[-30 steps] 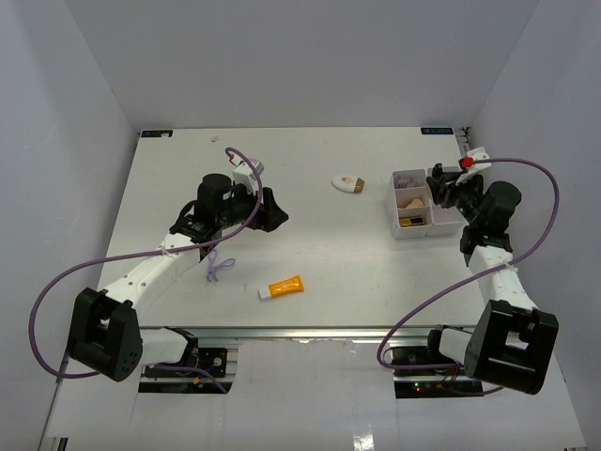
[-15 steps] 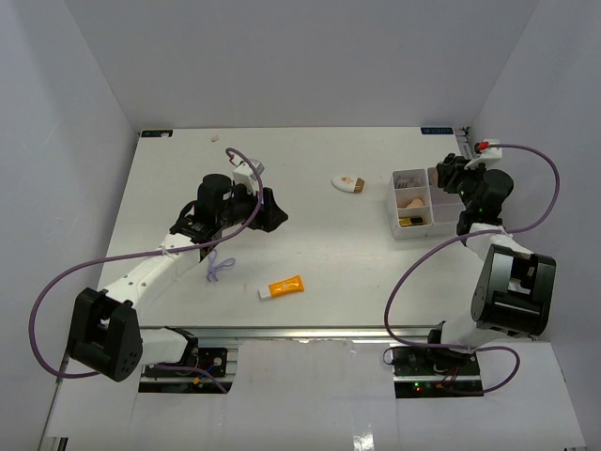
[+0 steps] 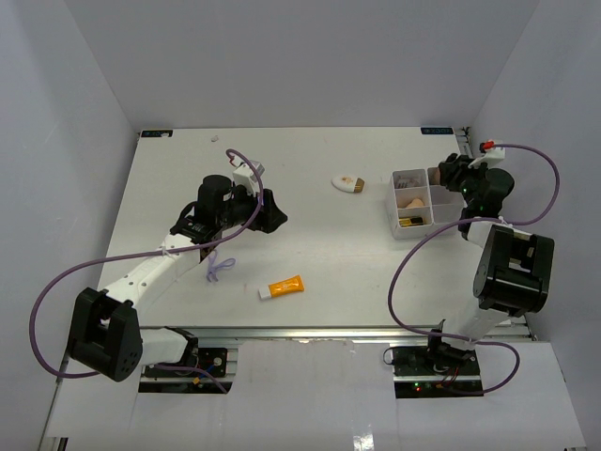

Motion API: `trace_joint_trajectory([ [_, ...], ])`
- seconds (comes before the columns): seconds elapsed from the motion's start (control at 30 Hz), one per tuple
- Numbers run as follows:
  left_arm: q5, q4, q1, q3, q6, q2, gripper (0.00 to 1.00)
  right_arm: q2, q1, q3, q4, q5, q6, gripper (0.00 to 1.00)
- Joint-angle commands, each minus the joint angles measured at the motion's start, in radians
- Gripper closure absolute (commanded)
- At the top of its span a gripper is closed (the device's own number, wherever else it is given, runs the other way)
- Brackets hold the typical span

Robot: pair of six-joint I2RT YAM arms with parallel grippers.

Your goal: Organize the makeup

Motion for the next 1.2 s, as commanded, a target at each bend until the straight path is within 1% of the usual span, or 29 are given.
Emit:
trace_joint_trajectory([
  [0.0, -0.008, 0.017, 0.001, -0.004, 0.017, -0.016, 0.20, 0.007, -0.006, 0.010, 0.129, -0.046, 0.028, 0.62],
  [0.17, -0.009, 0.017, 0.001, -0.004, 0.018, -0.019, 0.20, 0.004, -0.015, 0.005, 0.129, -0.076, 0.022, 0.48],
  [0.27, -0.006, 0.017, 0.001, -0.004, 0.017, -0.017, 0.18, -0.029, -0.026, -0.009, 0.130, -0.085, 0.025, 0.40],
  [0.4, -0.001, 0.017, 0.001, -0.004, 0.018, -0.018, 0.17, -0.074, -0.042, -0.018, 0.116, -0.097, 0.031, 0.35],
  [0.57, 0.002, 0.017, 0.001, -0.005, 0.017, -0.023, 0.16, -0.178, -0.064, -0.042, 0.078, -0.149, 0.039, 0.33],
  [0.6, 0.005, 0.017, 0.001, -0.005, 0.017, -0.024, 0.16, -0.206, -0.064, -0.049, 0.056, -0.187, 0.024, 0.33],
  [0.67, 0.015, 0.021, 0.001, -0.008, 0.017, -0.023, 0.13, -0.260, -0.064, -0.048, -0.021, -0.358, -0.023, 0.33],
  [0.7, 0.026, 0.021, 0.001, -0.008, 0.017, -0.020, 0.13, -0.280, -0.059, -0.039, -0.061, -0.457, -0.037, 0.33],
  [0.77, 0.053, 0.021, 0.001, -0.007, 0.013, -0.011, 0.13, -0.319, -0.040, -0.013, -0.203, -0.677, -0.087, 0.33],
  [0.83, 0.073, 0.020, 0.001, -0.005, 0.012, 0.000, 0.12, -0.354, 0.023, 0.021, -0.447, -0.773, -0.243, 0.33],
  [0.9, 0.079, 0.018, 0.001, -0.006, 0.012, 0.007, 0.12, -0.393, 0.097, 0.047, -0.806, -0.842, -0.566, 0.33],
  [0.97, 0.084, 0.018, 0.001, -0.007, 0.014, 0.012, 0.12, -0.423, 0.211, 0.063, -1.060, -0.858, -0.838, 0.28],
  [1.07, 0.089, 0.014, 0.001, -0.009, 0.027, 0.010, 0.12, -0.462, 0.376, 0.047, -1.331, -0.823, -1.165, 0.21],
  [1.13, 0.067, 0.003, 0.001, -0.011, 0.037, 0.002, 0.13, -0.489, 0.489, 0.020, -1.443, -0.778, -1.341, 0.13],
  [1.17, 0.046, -0.007, 0.001, -0.011, 0.040, -0.008, 0.13, -0.496, 0.547, -0.003, -1.457, -0.741, -1.396, 0.09],
])
